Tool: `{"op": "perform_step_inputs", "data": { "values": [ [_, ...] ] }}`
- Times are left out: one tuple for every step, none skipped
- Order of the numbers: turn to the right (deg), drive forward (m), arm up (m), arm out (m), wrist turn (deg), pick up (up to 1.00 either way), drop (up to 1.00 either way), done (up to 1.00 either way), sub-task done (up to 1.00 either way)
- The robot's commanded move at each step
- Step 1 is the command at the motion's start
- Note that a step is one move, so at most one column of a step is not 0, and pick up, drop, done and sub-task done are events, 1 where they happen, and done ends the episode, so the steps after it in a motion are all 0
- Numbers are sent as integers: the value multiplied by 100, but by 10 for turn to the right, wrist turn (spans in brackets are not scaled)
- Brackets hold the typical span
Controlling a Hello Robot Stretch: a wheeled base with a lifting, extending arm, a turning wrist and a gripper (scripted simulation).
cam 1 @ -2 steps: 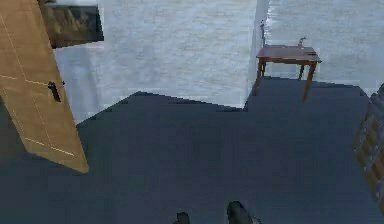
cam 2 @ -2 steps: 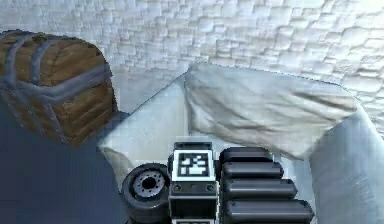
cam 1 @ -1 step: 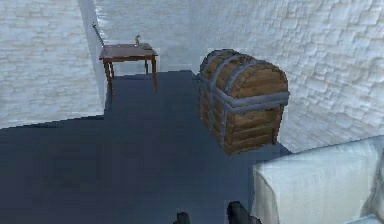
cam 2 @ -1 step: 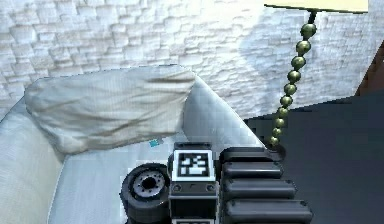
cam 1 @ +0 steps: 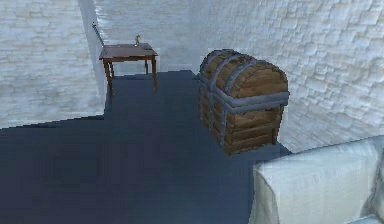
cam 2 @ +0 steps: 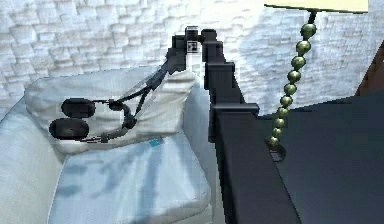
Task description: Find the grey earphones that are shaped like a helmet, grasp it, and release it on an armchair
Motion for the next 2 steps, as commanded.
{"op": "perform_step_inputs", "data": {
  "values": [
    [0,0,0,0,390,0,0,0,0],
    [0,0,-34,0,0,0,0,0,0]
  ]
}}
